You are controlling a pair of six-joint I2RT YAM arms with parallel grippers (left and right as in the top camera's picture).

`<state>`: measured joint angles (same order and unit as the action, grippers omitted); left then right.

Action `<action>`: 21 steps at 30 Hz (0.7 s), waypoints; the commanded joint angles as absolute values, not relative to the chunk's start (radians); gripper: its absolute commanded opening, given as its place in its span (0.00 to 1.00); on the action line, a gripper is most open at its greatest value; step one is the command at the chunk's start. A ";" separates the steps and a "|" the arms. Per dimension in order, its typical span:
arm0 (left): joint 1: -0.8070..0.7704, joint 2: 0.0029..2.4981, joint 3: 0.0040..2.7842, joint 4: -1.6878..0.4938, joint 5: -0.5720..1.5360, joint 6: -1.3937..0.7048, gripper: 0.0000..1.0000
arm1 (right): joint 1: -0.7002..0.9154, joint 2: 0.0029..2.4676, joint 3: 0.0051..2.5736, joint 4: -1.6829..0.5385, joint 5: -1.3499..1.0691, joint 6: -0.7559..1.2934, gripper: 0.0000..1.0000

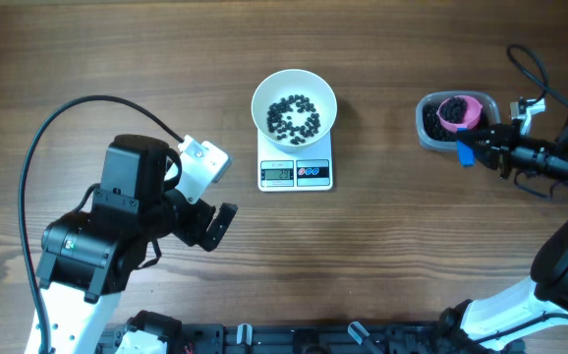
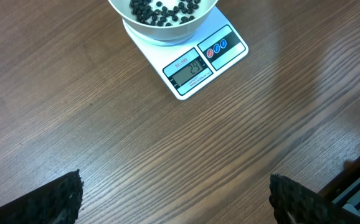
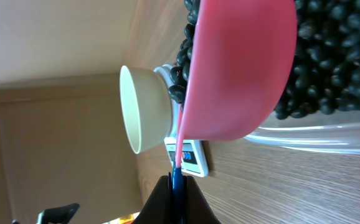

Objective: Scoop item into bowl and weigh 150g on scale
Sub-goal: 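Lift the refilled scoop out of the tub with the right gripper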

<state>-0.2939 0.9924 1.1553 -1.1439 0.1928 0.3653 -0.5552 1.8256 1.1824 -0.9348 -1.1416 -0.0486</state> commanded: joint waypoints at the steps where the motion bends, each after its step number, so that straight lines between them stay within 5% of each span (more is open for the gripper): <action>1: -0.287 0.997 1.178 -1.141 0.212 0.386 1.00 | -0.560 1.832 1.173 -0.933 -1.230 -0.051 0.04; 21: -0.287 0.997 1.178 -1.141 0.212 0.385 1.00 | -0.541 1.694 1.173 -0.891 -1.337 0.066 0.04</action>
